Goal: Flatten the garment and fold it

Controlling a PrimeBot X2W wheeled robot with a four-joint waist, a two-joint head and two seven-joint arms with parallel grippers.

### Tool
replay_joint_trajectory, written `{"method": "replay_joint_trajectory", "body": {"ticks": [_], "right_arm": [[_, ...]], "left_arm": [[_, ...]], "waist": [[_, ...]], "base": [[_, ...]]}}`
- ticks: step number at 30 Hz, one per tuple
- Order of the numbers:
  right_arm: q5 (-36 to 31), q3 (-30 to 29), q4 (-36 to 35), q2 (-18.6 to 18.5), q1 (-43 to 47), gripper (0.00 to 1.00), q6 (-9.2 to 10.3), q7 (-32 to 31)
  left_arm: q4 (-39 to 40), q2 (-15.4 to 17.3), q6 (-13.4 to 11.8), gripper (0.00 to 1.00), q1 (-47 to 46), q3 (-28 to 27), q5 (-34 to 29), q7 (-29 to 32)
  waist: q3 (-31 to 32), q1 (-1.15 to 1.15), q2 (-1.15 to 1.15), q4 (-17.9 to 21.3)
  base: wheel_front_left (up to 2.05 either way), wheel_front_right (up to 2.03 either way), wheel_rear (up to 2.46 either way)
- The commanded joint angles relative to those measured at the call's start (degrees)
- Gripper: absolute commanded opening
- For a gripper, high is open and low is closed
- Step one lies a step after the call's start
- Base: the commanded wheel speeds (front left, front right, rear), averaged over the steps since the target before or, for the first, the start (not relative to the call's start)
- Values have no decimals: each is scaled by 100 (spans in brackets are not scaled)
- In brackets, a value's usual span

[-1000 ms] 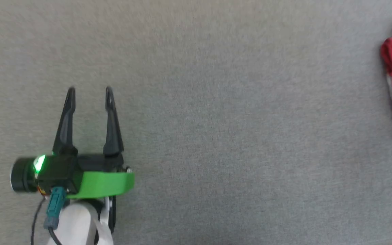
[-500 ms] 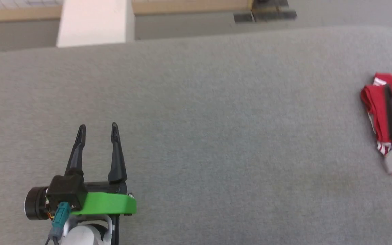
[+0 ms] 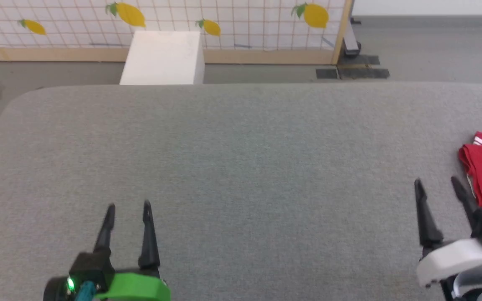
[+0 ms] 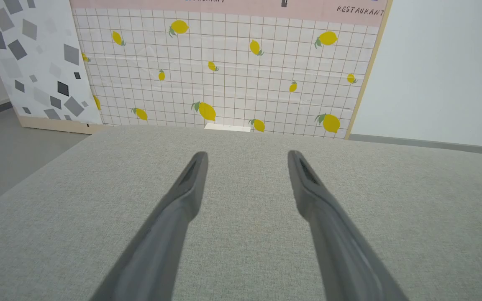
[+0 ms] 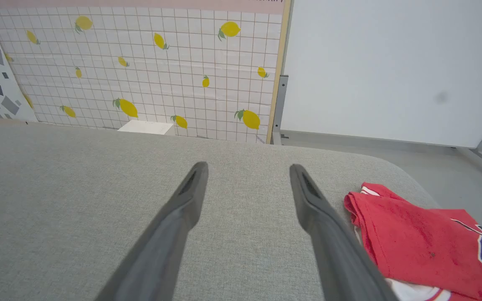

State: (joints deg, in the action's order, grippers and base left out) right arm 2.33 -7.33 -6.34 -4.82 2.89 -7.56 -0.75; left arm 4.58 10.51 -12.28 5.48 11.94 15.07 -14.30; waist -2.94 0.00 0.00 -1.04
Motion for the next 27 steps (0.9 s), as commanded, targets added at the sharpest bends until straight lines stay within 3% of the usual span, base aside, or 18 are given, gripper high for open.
{"method": "replay_joint_trajectory", "body": {"ticks": [1, 6, 13, 14, 27], "right_arm": [[-127, -21, 75, 67, 100, 100, 8, 149], [-281, -151, 325, 183, 237, 100, 8, 437], [28, -183, 625, 192, 306, 100, 8, 593], [-5, -182, 627, 182, 218, 0, 0, 560], [-22, -123, 630, 182, 181, 0, 1, 514]], "left_arm": [[-68, -51, 59, 100, 115, 13, 46, -42], [-318, -109, 265, 100, 164, 71, 165, -59], [-607, -123, 382, 100, 121, 74, 244, -64], [-611, -120, 365, 0, 122, 78, 199, -40], [-596, -163, 422, 0, 76, -8, 81, 62]], "waist": [[116, 0, 0, -108], [188, 0, 0, -173], [297, 0, 0, -147], [290, 0, 0, -155], [293, 0, 0, -136]], "base": [[0, 0, 0], [0, 0, 0], [0, 0, 0], [0, 0, 0], [0, 0, 0]]}}
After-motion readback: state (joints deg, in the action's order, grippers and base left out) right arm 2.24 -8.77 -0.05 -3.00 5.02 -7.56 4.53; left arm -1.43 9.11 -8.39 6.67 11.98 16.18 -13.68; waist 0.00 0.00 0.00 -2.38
